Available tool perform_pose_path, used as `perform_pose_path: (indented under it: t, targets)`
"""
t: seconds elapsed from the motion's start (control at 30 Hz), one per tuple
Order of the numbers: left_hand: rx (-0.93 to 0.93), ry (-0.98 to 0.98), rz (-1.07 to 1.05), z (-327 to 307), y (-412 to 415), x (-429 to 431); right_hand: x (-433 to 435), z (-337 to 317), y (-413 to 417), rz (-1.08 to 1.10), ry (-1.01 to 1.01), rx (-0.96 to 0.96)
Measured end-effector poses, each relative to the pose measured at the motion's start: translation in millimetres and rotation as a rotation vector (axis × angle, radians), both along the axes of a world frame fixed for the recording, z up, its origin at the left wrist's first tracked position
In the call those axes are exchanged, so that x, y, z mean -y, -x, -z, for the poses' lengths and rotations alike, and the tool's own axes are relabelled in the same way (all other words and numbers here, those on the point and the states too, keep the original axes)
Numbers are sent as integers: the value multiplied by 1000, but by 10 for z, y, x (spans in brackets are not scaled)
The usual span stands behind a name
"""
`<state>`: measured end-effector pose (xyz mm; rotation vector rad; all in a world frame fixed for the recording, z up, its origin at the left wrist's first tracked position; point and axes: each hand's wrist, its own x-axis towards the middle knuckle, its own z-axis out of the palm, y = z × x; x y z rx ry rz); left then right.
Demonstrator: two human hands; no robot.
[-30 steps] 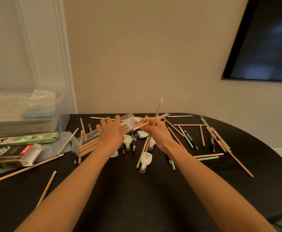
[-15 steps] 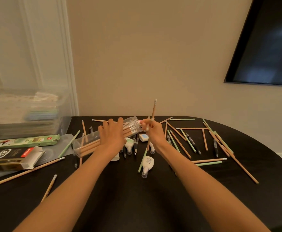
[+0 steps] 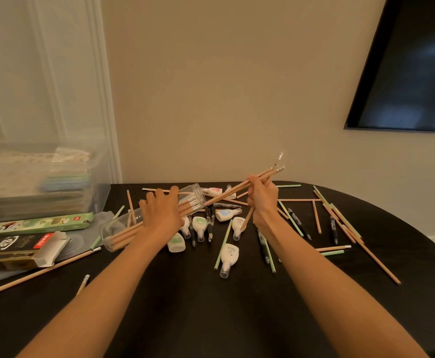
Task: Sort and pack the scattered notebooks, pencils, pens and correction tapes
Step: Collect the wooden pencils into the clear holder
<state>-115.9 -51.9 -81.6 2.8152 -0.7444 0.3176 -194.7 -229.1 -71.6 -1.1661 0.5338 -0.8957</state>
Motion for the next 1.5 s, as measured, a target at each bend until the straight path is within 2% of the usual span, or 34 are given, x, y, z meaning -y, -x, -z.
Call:
perform_pose_path:
  t: [0.17, 0.27, 0.4, 0.53, 0.6, 0.77, 0.9, 1.0, 1.23, 1.33, 1.5]
  targets:
    - [-26, 23, 2, 23, 11, -64, 85, -22, 45, 80, -174, 51]
    - [-38, 30, 11, 17, 37, -82, 56, 6, 37, 26, -198, 4]
    - [-51, 28, 61, 15, 66, -83, -123, 25, -19, -196, -194, -69]
    - [-68, 73, 99, 12, 107, -58, -288, -13, -4, -619, 76, -264]
    - [-79, 111, 102, 7, 102, -85, -337, -49, 8, -771, 103, -247]
    - [-96, 147, 46, 9, 65, -166, -253, -115, 68, -626, -130, -108]
    - [-111, 156, 57, -2, 101, -161, -278, -139, 65, -379, -268, -67]
    - [-121, 149, 67, -10, 134, -173, -254, -157, 88, -233, -251, -58]
    - [-118, 109, 67, -14, 220, -230, -272, -219, 128, 21, -220, 123]
    - [-123, 113, 79, -40, 281, -224, -385, -198, 134, -37, -157, 121]
    - [-110, 109, 80, -55, 317, -208, -681, -108, 147, -523, 152, -175]
